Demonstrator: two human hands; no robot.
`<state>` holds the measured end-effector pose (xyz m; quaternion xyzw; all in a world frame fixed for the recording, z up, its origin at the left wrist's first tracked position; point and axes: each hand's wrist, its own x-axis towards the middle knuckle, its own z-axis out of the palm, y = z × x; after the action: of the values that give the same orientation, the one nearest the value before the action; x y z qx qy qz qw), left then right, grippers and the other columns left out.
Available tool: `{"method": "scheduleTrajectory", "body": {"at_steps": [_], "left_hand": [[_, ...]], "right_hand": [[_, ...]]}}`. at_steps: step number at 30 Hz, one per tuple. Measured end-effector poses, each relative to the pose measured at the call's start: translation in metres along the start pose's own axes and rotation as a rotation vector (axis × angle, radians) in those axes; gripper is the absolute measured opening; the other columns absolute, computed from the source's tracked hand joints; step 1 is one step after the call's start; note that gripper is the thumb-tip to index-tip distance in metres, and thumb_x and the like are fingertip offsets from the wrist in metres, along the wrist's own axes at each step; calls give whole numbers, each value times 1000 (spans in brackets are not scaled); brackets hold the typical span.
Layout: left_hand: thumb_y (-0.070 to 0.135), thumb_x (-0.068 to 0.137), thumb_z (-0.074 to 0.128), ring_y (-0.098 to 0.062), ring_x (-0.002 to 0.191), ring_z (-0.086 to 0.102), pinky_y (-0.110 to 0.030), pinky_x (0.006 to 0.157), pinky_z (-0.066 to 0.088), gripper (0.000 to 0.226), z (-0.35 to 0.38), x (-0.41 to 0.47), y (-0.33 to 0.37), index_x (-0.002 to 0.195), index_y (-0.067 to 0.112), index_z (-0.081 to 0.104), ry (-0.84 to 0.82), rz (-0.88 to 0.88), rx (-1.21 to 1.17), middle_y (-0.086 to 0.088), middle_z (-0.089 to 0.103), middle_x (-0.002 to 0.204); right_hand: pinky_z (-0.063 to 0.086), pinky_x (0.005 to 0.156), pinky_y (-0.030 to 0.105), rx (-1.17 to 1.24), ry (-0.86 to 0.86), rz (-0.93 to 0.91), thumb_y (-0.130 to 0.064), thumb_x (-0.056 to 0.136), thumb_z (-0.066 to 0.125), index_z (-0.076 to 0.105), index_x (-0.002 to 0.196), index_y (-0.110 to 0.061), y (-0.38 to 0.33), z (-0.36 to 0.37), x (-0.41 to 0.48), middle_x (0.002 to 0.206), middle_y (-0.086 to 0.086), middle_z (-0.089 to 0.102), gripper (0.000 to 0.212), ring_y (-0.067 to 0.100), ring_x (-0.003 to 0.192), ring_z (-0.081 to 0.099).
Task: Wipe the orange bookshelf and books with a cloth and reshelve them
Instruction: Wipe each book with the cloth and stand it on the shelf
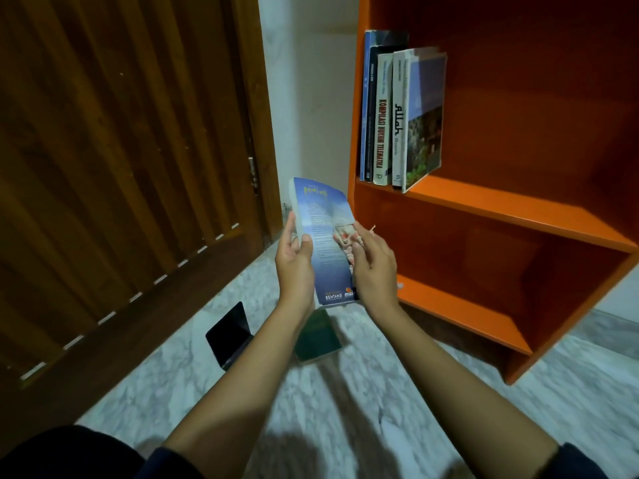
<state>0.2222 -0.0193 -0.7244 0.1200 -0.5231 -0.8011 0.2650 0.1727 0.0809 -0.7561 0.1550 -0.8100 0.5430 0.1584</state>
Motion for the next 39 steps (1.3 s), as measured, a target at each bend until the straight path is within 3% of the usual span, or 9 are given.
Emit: {"method": "scheduleTrajectory", "body": {"at_steps": [4, 8, 14, 19, 22, 25, 30, 36, 39], "left_hand": [[0, 97, 41, -5, 85, 69, -22, 70, 56, 47, 3, 3, 2, 139, 22, 41, 79, -42, -76, 0, 64, 113], [5, 97, 45, -27, 109, 63, -51, 91, 51, 46, -10, 8, 5, 136, 29, 45, 79, -98, -155, -6, 61, 126], [5, 96, 48, -23, 113, 61, -50, 98, 46, 45, -13, 7, 7, 137, 25, 44, -3, -125, -152, -3, 60, 128], [8, 97, 46, -25, 118, 57, -43, 95, 49, 43, -10, 12, 9, 137, 23, 44, -16, -42, -49, -3, 57, 132], [11, 99, 41, -24, 120, 55, -32, 88, 51, 41, -9, 17, 7, 139, 24, 42, 11, 17, 30, -3, 51, 140], [8, 100, 38, -25, 130, 46, -43, 106, 41, 45, -10, 24, -1, 143, 19, 35, -14, 34, 159, -6, 42, 146], [5, 93, 51, -17, 140, 21, -22, 108, 27, 57, -4, 28, -8, 145, 20, 33, -44, 175, 726, -4, 16, 153], [51, 94, 38, -33, 137, 32, -53, 105, 38, 68, 23, 18, 0, 148, 38, -2, -203, -130, 468, -6, 15, 158], [45, 92, 51, -32, 124, 49, -52, 96, 48, 81, 23, 21, 0, 148, 37, -7, -141, -131, 433, -9, 27, 152]], "right_hand": [[36, 99, 39, -136, -58, -310, -29, 94, 41, 54, 131, -26, -1, 8, -29, 128, 9, 56, 39, 27, 119, 45], [30, 102, 38, -293, -57, -613, -21, 89, 48, 48, 129, -29, 33, -3, -51, 131, 12, 55, 40, 28, 124, 40], [40, 102, 35, 208, 59, 41, -24, 100, 40, 48, 133, -27, 38, -11, -43, 134, 10, 52, 33, 15, 122, 48], [44, 103, 43, 621, -112, 249, -29, 96, 50, 40, 141, -16, 27, -25, -23, 137, 8, 53, 48, 24, 124, 53], [48, 97, 45, 621, -142, 257, -26, 89, 64, 42, 140, -21, 18, -33, -18, 132, 5, 58, 56, 24, 119, 57], [55, 83, 38, 581, -109, 210, -12, 87, 65, 47, 136, -29, 13, -38, -15, 122, -3, 64, 55, 16, 109, 63], [49, 97, 32, 432, -12, 55, 8, 84, 59, 52, 125, -35, 11, -41, -7, 120, -4, 62, 60, 11, 113, 59], [47, 71, 26, 17, -125, -312, 3, 76, 49, 47, 135, -25, 17, -44, -20, 101, 3, 59, 66, 14, 87, 54], [43, 64, 26, -66, -163, -367, -3, 77, 48, 45, 137, -25, 18, -44, -27, 101, -4, 56, 65, 11, 83, 51]]}}
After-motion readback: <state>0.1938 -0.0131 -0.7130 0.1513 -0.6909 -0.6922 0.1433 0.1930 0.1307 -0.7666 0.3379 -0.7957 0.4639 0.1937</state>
